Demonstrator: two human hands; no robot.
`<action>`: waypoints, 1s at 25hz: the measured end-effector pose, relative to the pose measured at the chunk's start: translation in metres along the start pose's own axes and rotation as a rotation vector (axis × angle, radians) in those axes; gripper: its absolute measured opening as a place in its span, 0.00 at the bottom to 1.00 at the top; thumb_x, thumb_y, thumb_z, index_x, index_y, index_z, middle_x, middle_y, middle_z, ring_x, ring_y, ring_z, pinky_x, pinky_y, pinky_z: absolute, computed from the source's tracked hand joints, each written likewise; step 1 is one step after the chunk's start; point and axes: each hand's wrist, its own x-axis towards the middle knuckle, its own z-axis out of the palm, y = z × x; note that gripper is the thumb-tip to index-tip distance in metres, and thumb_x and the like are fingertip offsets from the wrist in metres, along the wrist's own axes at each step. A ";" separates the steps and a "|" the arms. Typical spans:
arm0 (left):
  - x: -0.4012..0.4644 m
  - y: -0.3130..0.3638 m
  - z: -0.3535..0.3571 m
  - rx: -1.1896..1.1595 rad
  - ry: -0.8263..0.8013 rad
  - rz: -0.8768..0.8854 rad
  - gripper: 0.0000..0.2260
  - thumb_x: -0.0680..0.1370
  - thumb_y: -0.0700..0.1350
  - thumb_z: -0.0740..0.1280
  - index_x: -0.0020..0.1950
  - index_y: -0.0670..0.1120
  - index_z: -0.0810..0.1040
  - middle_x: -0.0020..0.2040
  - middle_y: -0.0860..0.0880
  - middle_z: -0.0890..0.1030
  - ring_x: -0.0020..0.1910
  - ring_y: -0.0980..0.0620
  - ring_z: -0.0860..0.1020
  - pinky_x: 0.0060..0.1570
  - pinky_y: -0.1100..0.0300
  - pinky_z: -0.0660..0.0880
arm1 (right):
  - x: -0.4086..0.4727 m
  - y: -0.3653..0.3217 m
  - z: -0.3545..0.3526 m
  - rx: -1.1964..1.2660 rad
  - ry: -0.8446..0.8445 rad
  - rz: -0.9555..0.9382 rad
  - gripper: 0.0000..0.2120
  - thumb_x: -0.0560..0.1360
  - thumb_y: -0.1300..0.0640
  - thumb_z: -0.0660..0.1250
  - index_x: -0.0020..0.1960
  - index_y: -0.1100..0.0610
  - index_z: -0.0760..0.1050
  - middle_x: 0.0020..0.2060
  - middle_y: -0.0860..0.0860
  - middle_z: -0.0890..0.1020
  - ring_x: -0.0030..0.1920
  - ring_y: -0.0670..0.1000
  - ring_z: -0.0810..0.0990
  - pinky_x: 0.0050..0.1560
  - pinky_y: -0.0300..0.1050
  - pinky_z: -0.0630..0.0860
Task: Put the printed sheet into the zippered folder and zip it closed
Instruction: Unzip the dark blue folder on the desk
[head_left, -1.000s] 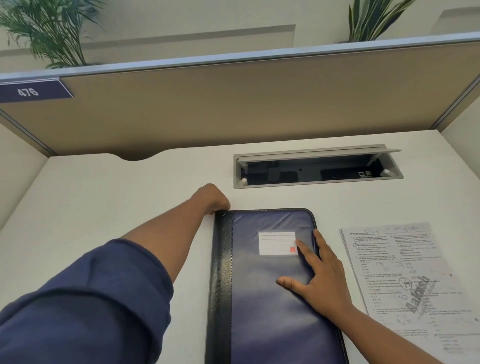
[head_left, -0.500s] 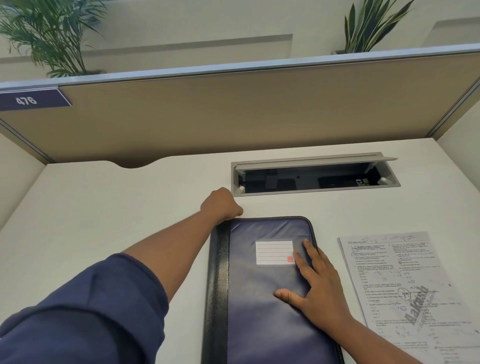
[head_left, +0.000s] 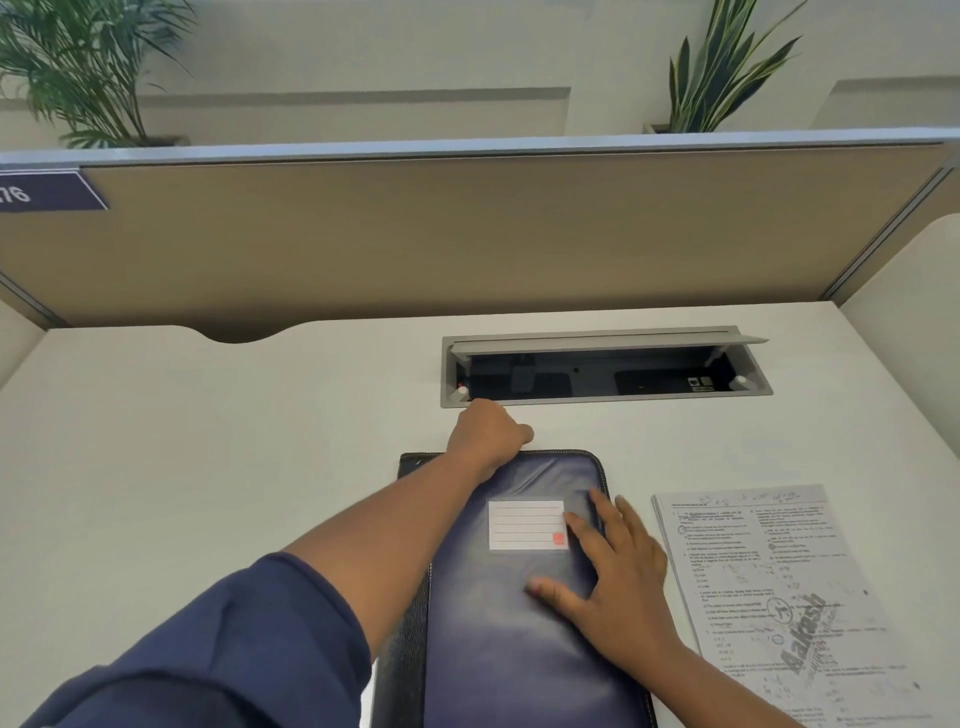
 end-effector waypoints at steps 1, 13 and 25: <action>0.001 0.000 -0.001 -0.030 -0.011 -0.016 0.13 0.68 0.41 0.71 0.30 0.44 0.67 0.28 0.48 0.71 0.28 0.49 0.69 0.30 0.59 0.64 | 0.013 -0.004 -0.007 0.013 0.040 0.029 0.39 0.69 0.23 0.60 0.74 0.43 0.71 0.82 0.45 0.58 0.81 0.54 0.54 0.75 0.62 0.57; 0.006 -0.002 -0.010 -0.160 -0.147 -0.109 0.06 0.70 0.38 0.74 0.36 0.38 0.80 0.36 0.44 0.79 0.35 0.50 0.76 0.33 0.58 0.73 | 0.141 -0.055 -0.025 0.183 -0.177 0.264 0.14 0.73 0.35 0.70 0.38 0.45 0.82 0.37 0.43 0.84 0.45 0.49 0.81 0.52 0.55 0.69; -0.005 -0.031 -0.030 0.110 -0.324 0.241 0.05 0.77 0.44 0.72 0.46 0.43 0.84 0.40 0.55 0.83 0.42 0.55 0.79 0.50 0.54 0.78 | 0.155 -0.066 -0.026 0.182 -0.192 0.439 0.09 0.72 0.48 0.63 0.42 0.53 0.78 0.40 0.49 0.82 0.43 0.52 0.77 0.49 0.55 0.67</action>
